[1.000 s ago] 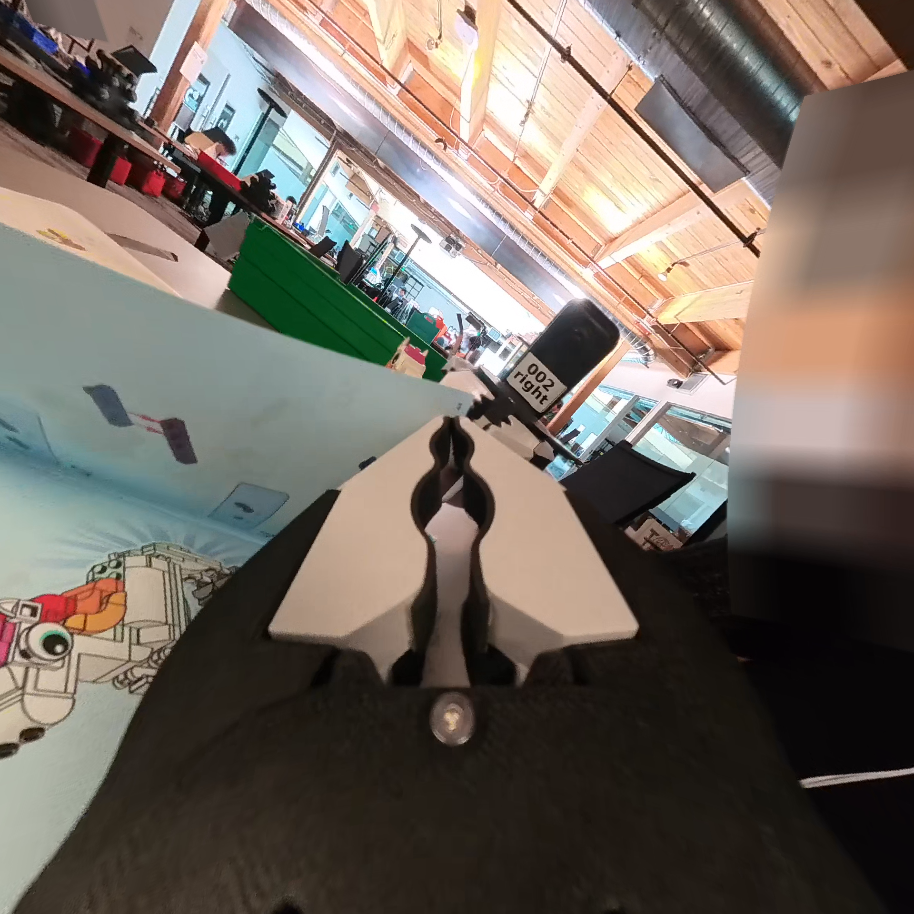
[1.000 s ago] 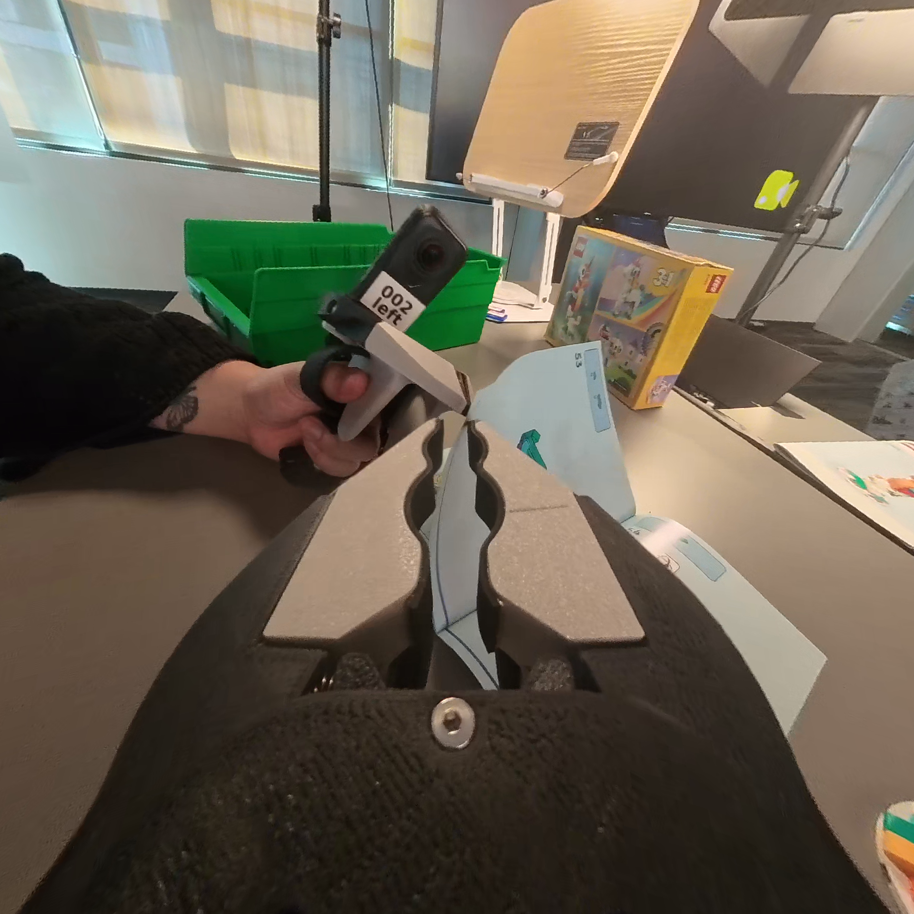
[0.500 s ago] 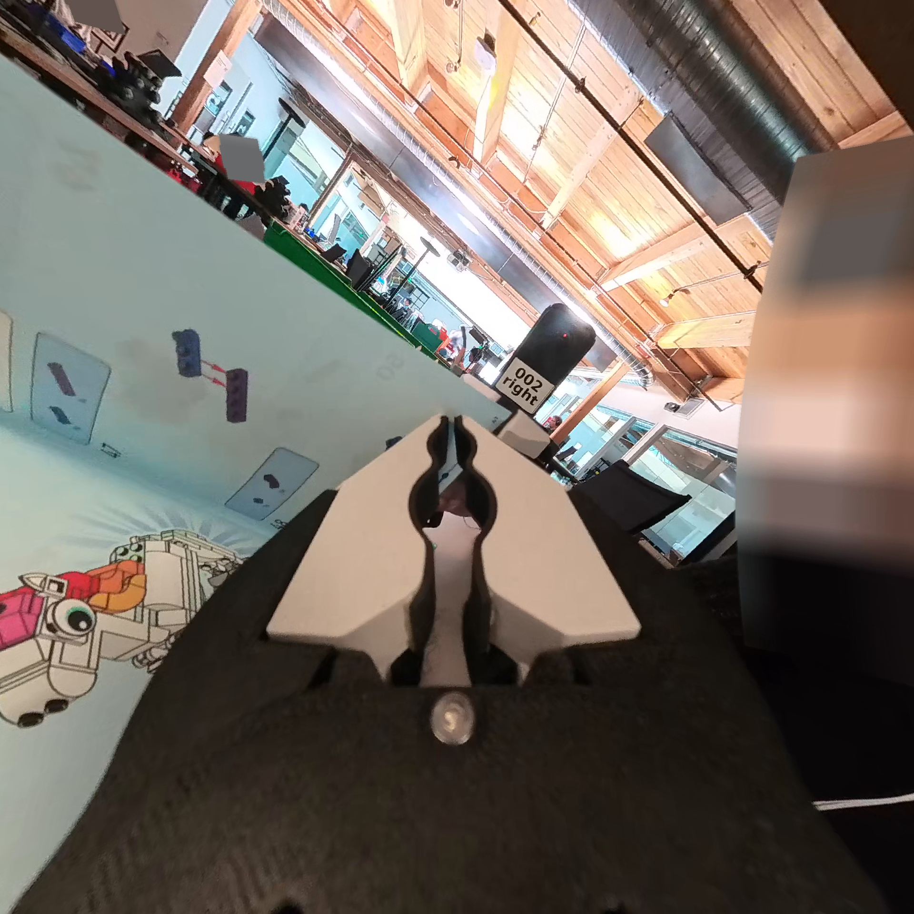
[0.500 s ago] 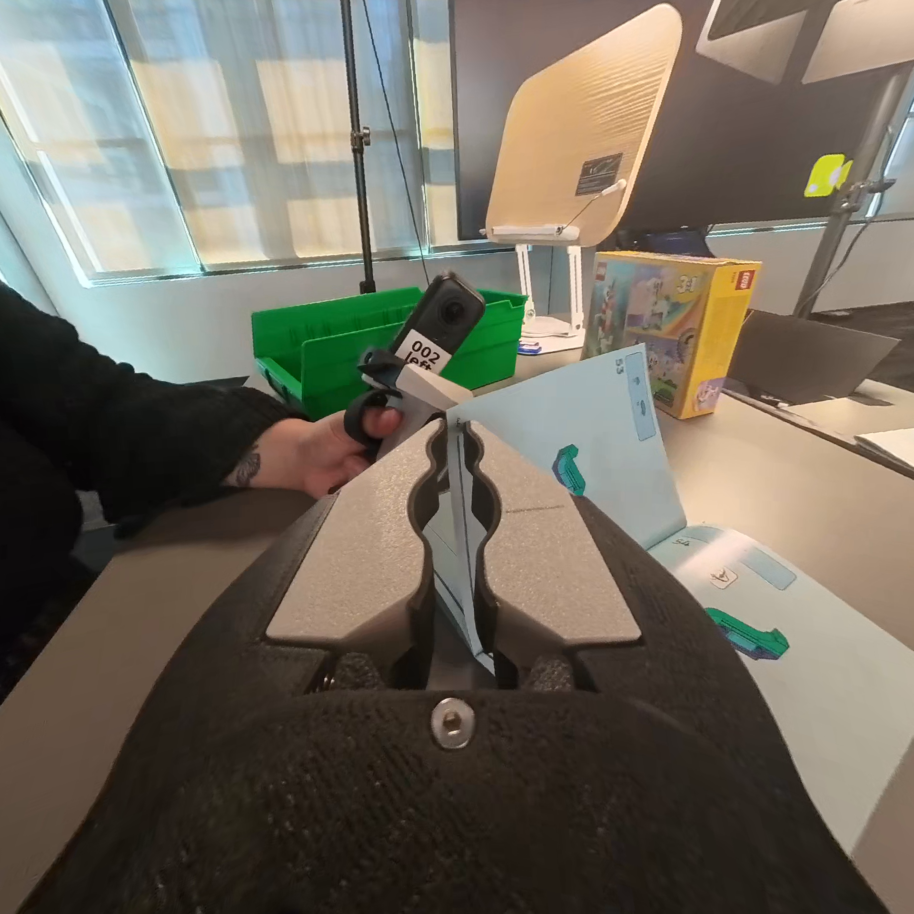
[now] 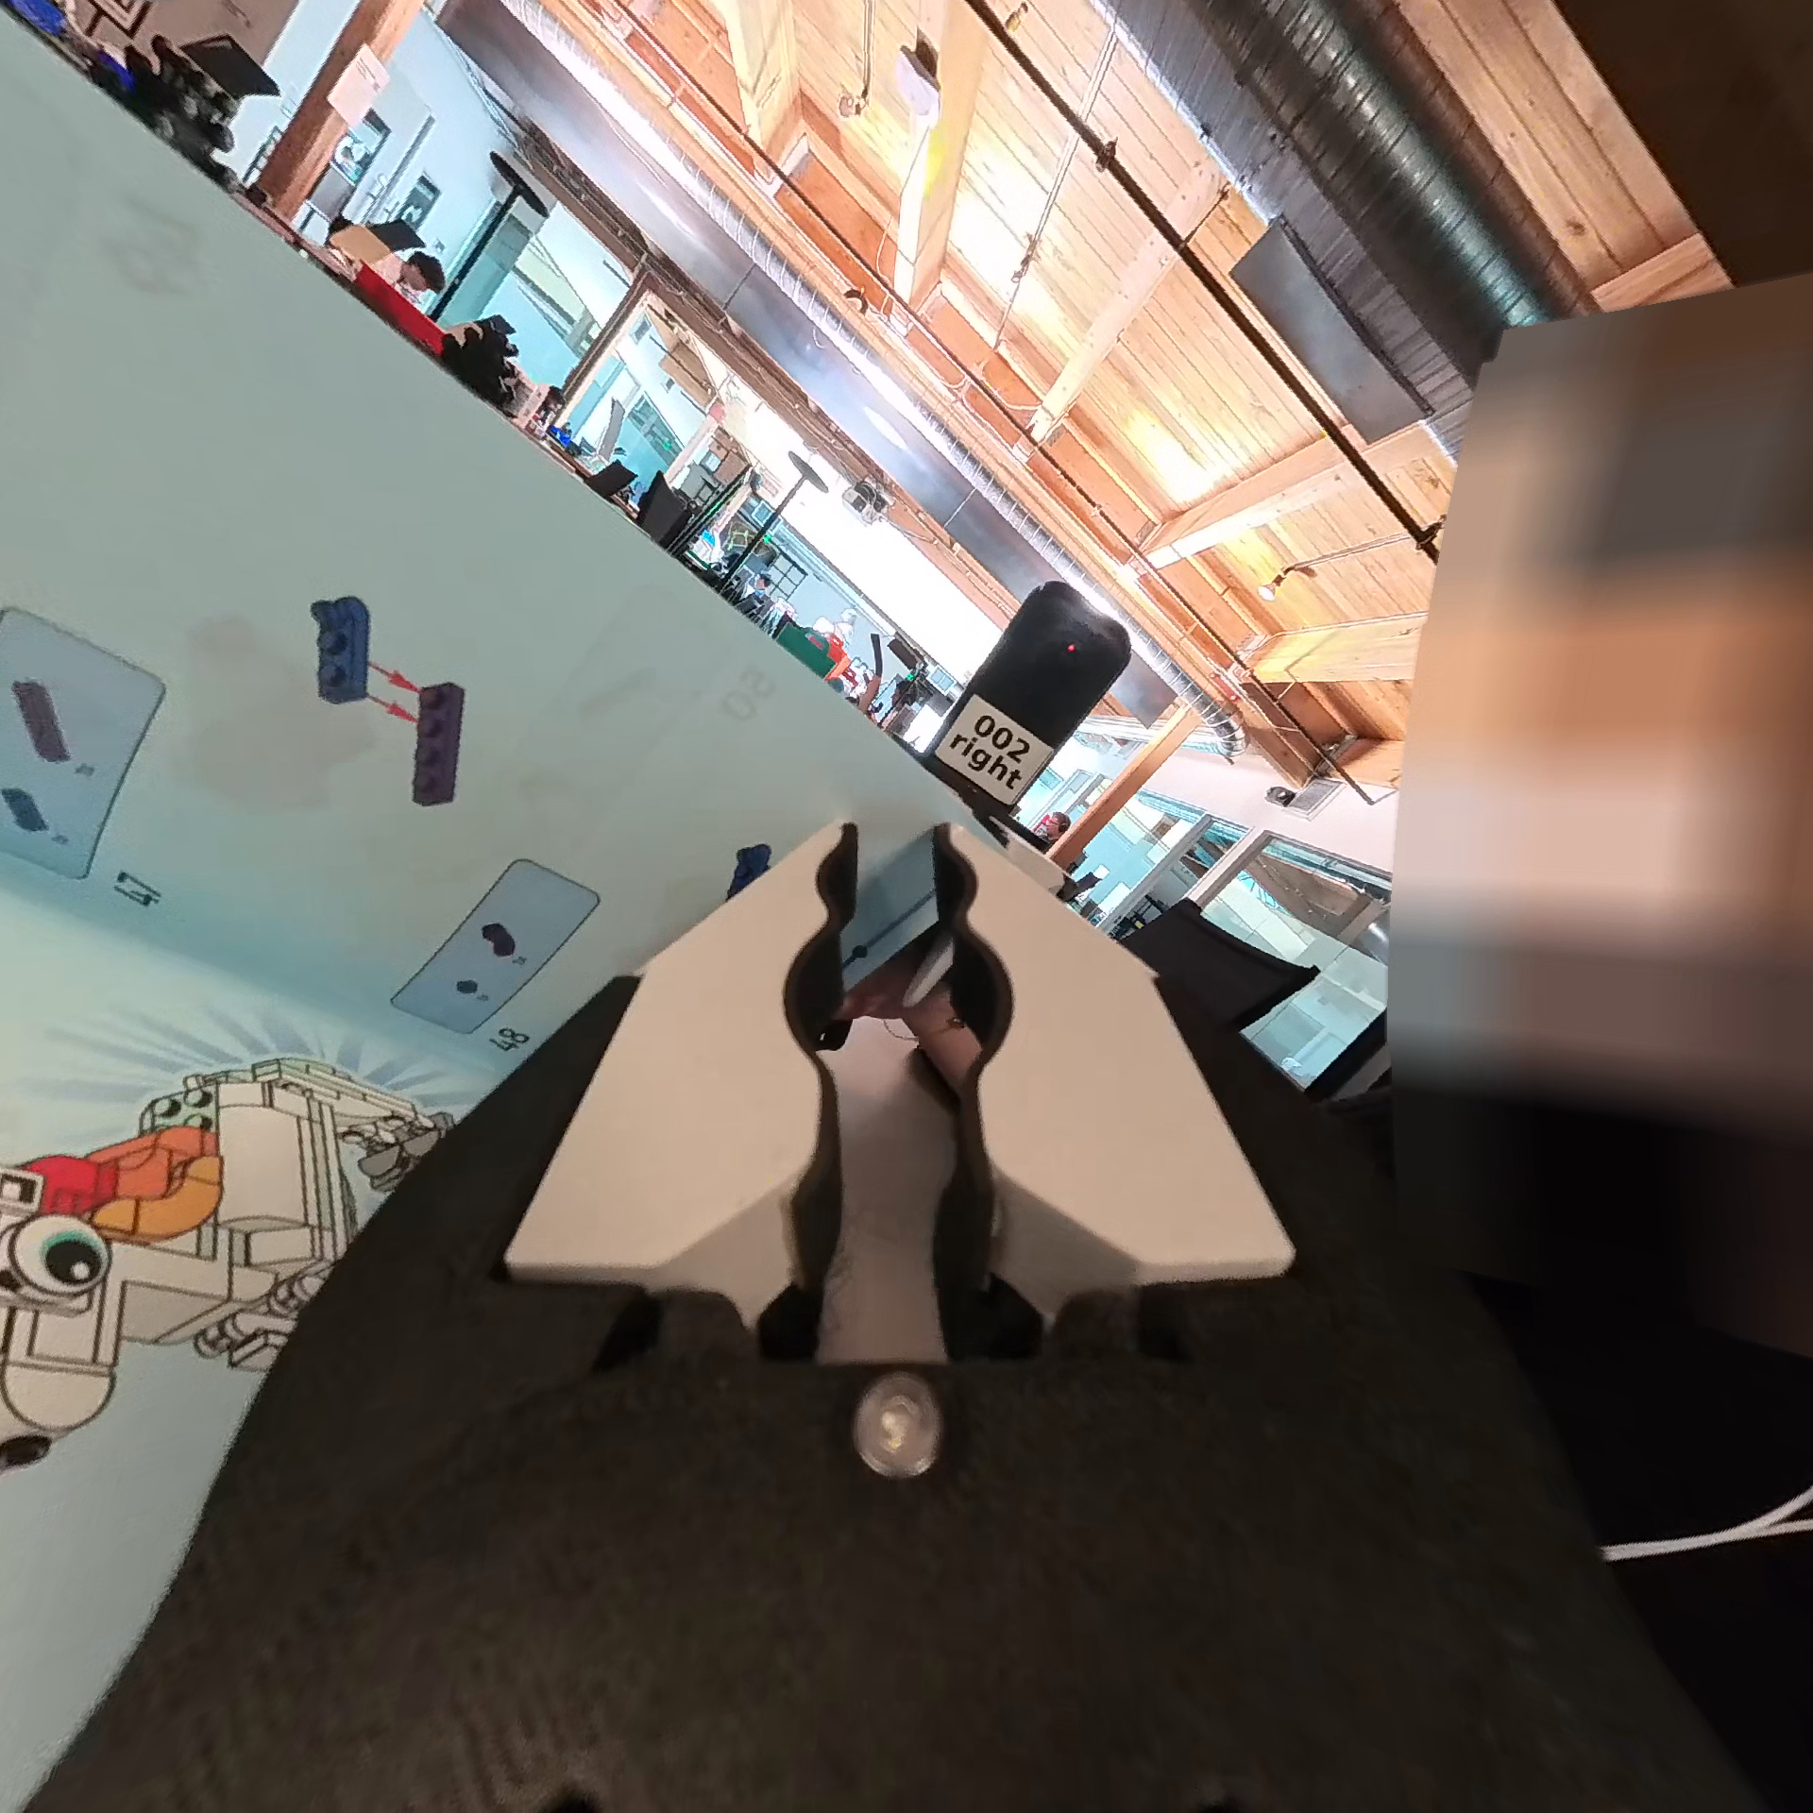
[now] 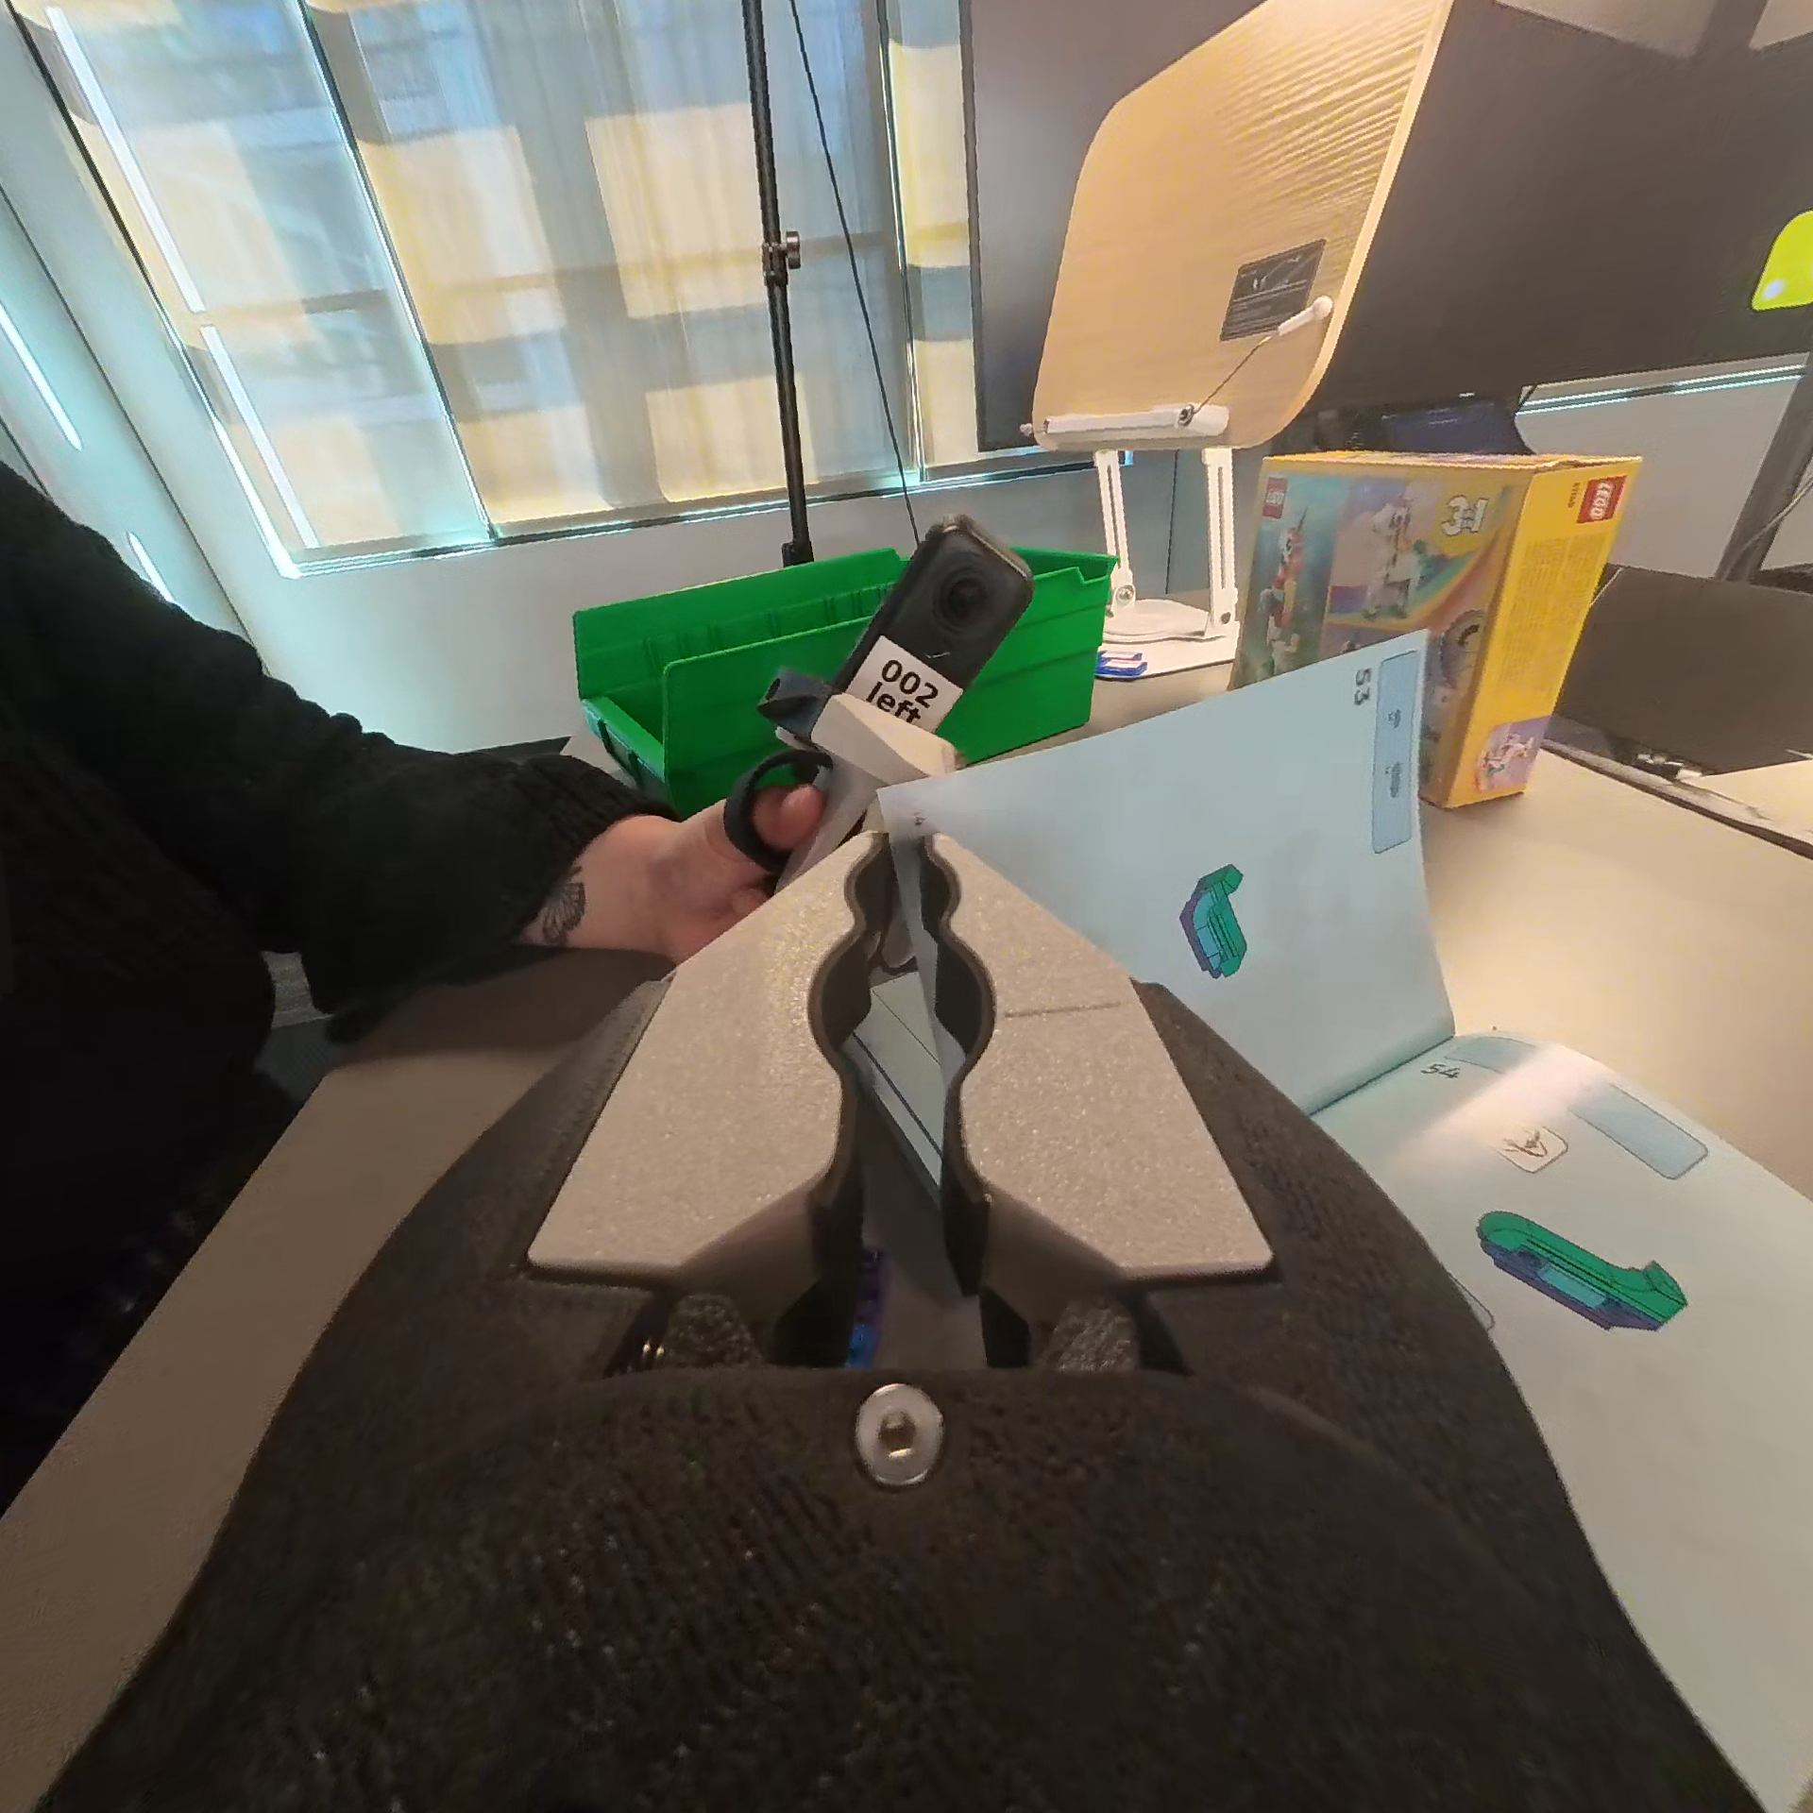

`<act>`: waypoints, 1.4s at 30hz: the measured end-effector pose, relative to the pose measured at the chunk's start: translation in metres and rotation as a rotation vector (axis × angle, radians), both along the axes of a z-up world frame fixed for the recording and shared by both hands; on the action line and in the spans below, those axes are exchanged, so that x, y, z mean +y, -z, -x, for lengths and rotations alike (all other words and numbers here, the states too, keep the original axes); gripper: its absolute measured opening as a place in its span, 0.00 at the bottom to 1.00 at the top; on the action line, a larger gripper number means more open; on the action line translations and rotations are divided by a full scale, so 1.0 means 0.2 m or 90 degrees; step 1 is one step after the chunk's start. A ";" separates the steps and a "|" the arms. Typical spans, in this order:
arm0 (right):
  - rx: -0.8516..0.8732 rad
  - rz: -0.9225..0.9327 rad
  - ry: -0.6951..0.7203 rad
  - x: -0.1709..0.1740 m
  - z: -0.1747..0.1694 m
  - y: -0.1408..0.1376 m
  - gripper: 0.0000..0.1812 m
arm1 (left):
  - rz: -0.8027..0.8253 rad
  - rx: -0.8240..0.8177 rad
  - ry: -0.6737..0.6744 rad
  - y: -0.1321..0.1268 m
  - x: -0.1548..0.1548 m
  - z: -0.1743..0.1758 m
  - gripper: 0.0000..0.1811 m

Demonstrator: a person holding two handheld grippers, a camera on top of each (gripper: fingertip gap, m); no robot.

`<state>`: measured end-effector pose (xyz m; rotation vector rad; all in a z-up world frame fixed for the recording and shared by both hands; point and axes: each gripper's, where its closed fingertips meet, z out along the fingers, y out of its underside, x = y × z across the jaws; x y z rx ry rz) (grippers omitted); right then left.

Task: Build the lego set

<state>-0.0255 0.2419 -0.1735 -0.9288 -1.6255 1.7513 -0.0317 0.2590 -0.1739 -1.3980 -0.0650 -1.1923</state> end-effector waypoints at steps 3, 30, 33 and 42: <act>0.001 -0.002 0.005 0.01 0.00 0.00 0.01 | 0.000 0.001 0.005 0.00 0.00 -0.01 0.08; 0.013 -0.020 0.045 0.06 0.01 -0.01 0.00 | -0.059 0.113 -0.017 -0.03 -0.03 -0.07 0.00; 0.022 -0.021 0.052 0.06 0.01 -0.03 0.03 | -0.073 0.134 -0.017 -0.03 -0.04 -0.09 0.00; 0.062 -0.111 0.060 0.05 -0.03 -0.05 0.10 | -0.099 0.176 -0.008 -0.04 -0.06 -0.13 0.00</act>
